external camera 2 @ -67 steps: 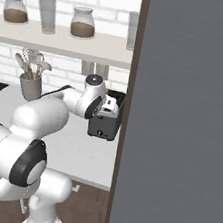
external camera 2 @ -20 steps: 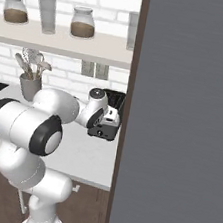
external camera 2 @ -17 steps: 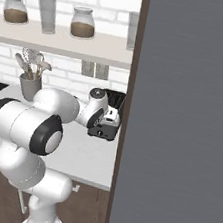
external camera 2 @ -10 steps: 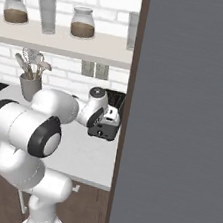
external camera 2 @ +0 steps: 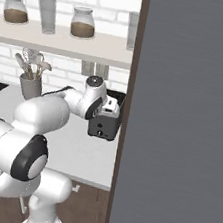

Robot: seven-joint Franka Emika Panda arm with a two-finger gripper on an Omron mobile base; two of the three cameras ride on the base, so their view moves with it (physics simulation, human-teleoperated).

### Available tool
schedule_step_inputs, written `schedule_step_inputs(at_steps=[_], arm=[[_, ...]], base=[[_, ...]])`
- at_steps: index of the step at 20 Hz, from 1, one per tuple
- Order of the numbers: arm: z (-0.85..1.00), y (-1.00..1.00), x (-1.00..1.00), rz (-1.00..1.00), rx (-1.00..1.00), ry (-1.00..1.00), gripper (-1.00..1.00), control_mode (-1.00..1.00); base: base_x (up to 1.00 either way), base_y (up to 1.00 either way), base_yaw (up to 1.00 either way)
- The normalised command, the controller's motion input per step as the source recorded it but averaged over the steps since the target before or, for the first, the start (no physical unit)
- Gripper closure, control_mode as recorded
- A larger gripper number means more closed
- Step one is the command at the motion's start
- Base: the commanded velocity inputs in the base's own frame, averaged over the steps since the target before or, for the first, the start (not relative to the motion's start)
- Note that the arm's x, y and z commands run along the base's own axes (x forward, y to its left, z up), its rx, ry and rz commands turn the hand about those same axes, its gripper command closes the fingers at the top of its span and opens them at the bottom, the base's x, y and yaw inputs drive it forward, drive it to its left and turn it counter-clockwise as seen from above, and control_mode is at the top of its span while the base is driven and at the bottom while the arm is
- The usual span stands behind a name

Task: Start the toaster. Once the lever pops up, take the bread to the plate on the dining counter.

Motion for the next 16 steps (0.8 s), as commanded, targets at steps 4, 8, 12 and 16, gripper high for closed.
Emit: schedule_step_inputs(at_steps=[4, 8, 12, 16], arm=[[0.37, 0.04, -0.08, 0.00, -0.10, 0.00, 1.00, -1.00], [0.40, 0.06, -0.08, 0.00, -0.13, 0.00, -1.00, -1.00], [0.08, 0.04, -0.01, 0.00, -0.06, 0.00, -1.00, -1.00], [0.00, 0.02, -0.19, 0.01, 0.00, -0.07, -1.00, -1.00]], base=[[0.00, 0.00, 0.00], [0.00, 0.00, 0.00], [0.00, 0.00, 0.00], [0.00, 0.00, 0.00]])
